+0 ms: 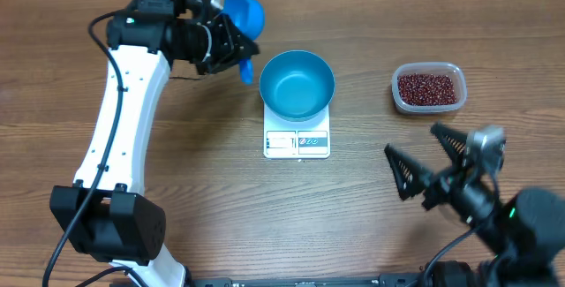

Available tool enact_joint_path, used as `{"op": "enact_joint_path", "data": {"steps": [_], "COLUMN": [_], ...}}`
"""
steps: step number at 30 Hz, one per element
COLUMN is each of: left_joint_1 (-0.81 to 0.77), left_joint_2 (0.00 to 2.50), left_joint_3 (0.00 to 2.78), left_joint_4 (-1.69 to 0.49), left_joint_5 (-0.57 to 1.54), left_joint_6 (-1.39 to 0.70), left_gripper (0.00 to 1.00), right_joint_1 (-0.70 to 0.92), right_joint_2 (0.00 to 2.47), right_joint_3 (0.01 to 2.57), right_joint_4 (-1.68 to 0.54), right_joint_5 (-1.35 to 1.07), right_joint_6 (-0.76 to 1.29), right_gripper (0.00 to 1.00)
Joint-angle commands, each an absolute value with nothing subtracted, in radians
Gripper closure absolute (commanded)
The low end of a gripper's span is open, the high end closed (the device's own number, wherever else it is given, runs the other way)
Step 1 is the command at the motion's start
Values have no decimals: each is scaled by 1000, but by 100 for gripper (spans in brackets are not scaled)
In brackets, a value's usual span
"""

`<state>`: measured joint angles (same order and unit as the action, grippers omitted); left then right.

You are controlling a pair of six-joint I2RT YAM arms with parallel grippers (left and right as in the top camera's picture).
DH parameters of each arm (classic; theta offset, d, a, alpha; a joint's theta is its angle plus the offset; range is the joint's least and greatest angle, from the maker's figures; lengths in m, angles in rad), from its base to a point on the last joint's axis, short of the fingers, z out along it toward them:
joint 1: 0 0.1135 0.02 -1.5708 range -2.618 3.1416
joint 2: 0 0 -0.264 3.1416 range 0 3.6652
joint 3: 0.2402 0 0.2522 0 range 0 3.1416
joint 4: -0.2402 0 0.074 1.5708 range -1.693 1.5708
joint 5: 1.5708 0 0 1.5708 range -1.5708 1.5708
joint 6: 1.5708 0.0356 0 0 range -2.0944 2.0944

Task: Scoop item into bowl and weigh 150g on scale
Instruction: 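Lift the blue scoop with the left gripper above the teal bowl, then move the right gripper to the scoop handle and grasp it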

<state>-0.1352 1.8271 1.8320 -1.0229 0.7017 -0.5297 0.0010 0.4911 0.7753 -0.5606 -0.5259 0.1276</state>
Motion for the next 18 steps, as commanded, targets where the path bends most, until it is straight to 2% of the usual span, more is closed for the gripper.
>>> {"op": "enact_joint_path", "data": {"steps": [1, 5, 10, 16, 17, 18], "left_joint_1": [-188, -235, -271, -311, -316, -321], "left_joint_2": [1806, 1806, 1806, 1806, 1806, 1806], "left_joint_3": [1854, 1854, 1854, 1854, 1854, 1854], "left_joint_4": [-978, -922, -852, -764, -753, -745], "left_joint_5": [852, 916, 965, 969, 968, 966], "left_joint_6": [-635, -746, -830, -897, -899, -905], "left_gripper": [88, 85, 91, 94, 94, 94], "right_joint_1": [5, 5, 6, 6, 6, 6], "right_joint_2": [667, 770, 863, 1006, 1029, 1052], "right_joint_3": [954, 993, 993, 992, 992, 992], "right_joint_4": [-583, -533, -503, -522, -520, -507], "right_joint_5": [-601, -830, -995, -1002, -1002, -1001], "right_joint_6": [131, 131, 155, 543, 551, 550], "right_gripper": [0, 0, 0, 0, 3, 12]}}
